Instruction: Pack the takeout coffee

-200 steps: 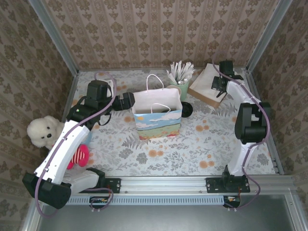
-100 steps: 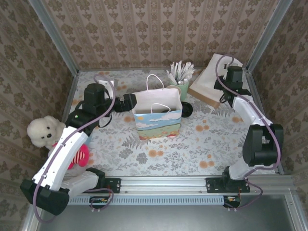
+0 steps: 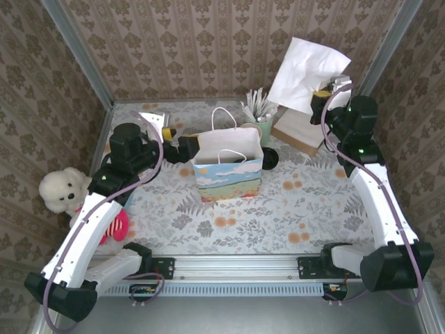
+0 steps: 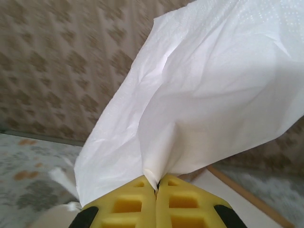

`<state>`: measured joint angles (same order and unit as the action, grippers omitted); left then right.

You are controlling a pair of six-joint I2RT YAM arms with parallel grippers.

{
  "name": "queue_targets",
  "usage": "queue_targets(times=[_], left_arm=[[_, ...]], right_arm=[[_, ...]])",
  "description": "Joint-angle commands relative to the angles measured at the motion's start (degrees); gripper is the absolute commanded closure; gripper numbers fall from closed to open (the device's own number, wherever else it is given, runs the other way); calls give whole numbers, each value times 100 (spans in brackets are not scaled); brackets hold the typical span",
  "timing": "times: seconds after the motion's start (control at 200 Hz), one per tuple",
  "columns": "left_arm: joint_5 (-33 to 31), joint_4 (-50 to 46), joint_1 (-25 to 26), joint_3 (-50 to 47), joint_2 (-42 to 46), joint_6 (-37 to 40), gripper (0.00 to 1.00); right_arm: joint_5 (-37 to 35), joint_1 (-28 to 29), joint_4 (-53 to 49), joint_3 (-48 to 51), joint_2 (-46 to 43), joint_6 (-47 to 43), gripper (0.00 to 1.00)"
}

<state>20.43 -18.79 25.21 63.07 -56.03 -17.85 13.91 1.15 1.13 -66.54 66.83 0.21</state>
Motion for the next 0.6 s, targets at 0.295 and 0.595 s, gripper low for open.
queue_targets(times=[0.295,0.595], left_arm=[[206,48,266,689,-782,-344,0],[-750,-200,269,466,-554,-732,0]], right_arm=[[846,1447,-576,-757,-741,-1256,100],[512,2346,-1237,-997,-563,-2669,100]])
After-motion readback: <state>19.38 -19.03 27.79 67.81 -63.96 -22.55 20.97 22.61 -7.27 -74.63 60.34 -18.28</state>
